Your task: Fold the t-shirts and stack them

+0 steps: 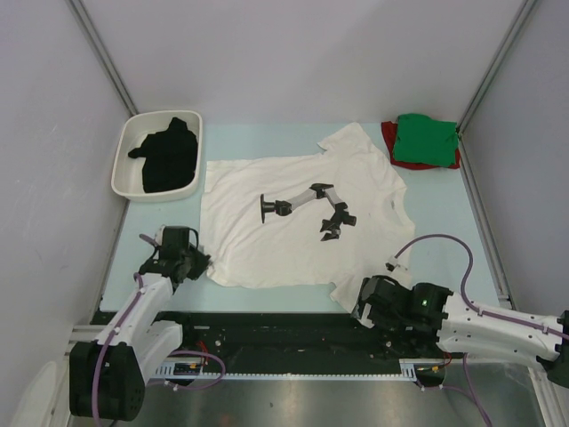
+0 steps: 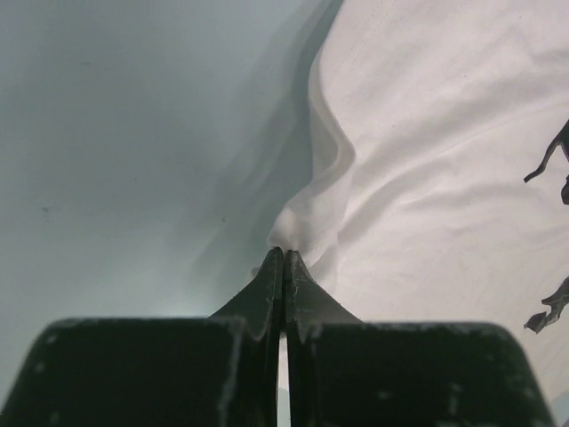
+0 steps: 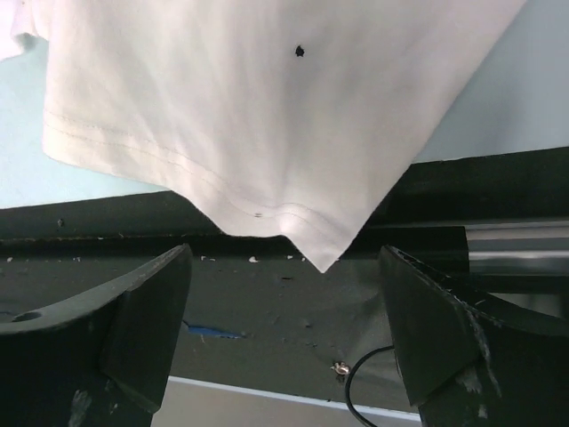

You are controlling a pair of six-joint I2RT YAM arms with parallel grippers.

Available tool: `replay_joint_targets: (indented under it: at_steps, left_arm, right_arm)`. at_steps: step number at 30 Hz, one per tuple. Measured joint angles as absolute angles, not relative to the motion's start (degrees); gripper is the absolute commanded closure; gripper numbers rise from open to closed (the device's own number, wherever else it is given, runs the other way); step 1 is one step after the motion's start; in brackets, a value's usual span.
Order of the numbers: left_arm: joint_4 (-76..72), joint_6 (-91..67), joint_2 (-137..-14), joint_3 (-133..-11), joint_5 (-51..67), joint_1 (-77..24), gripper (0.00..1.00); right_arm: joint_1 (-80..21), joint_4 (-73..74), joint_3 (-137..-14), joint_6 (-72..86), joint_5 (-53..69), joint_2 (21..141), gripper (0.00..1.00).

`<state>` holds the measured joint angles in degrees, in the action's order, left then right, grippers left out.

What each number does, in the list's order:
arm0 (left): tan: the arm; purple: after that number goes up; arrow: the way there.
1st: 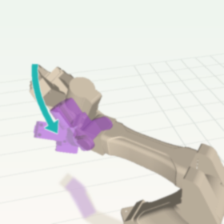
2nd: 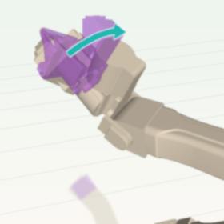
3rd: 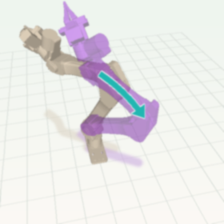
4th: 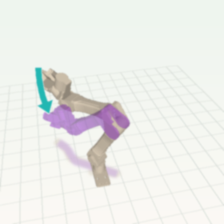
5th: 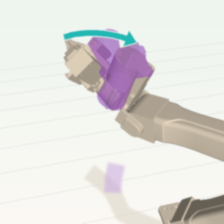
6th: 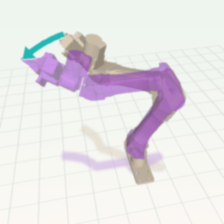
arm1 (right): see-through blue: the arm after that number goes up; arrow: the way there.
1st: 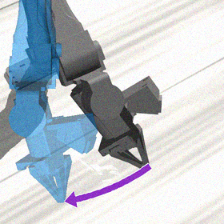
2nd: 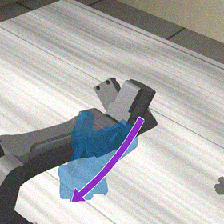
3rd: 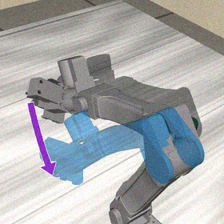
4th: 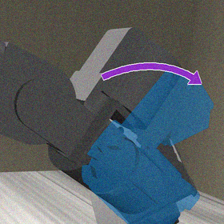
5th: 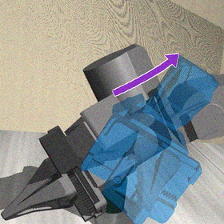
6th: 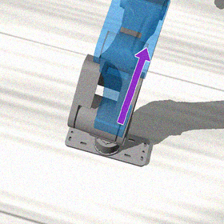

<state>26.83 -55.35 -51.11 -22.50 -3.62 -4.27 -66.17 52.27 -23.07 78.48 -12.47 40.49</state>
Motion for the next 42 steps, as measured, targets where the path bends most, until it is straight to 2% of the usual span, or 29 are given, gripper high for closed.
replay_joint_targets:
  at_steps: [12,13,16,17,19,20,22,23,33,42]
  left_arm:
    - [26.6,-53.9,-51.0,-22.5,-2.7,-2.7,1.00]
    - [26.7,-53.8,-50.9,-22.5,-2.7,-2.4,1.00]
    - [26.7,-53.4,-50.6,-22.5,-2.7,-1.9,1.00]
    - [26.7,-53.3,-50.5,-22.5,-2.7,-1.7,1.00]
    - [26.9,-53.0,-50.3,-22.5,-2.7,-1.5,1.00]
    - [27.0,-52.9,-50.2,-22.5,-2.7,-1.4,1.00]
    - [27.1,-52.6,-50.0,-22.5,-2.7,-1.2,1.00]
    - [27.1,-52.5,-50.0,-22.5,-2.7,-1.2,1.00]
    - [28.5,-51.7,-48.3,-23.0,-2.4,-0.5,1.00]
    - [31.9,-48.9,-44.6,-27.7,-1.7,1.4,1.00]
  right_arm:
    - [-67.1,47.9,-20.6,80.6,-16.1,44.6,0.26]
    - [-67.4,47.4,-20.6,80.6,-16.3,45.3,0.30]
    - [-68.1,46.3,-20.6,80.6,-16.6,46.7,0.46]
    - [-68.2,46.1,-20.5,80.6,-16.6,47.0,0.54]
    - [-68.5,45.9,-20.5,80.8,-16.5,47.1,0.62]
    - [-68.6,45.7,-20.5,80.9,-16.4,47.2,0.72]
    - [-68.7,45.5,-20.5,81.1,-16.5,47.4,0.84]
    - [-68.7,45.4,-20.5,81.1,-16.5,47.4,0.98]
    - [-69.7,47.9,-21.5,81.6,-17.5,45.8,1.00]
    - [-70.7,55.1,-35.6,79.6,-27.4,40.1,1.00]
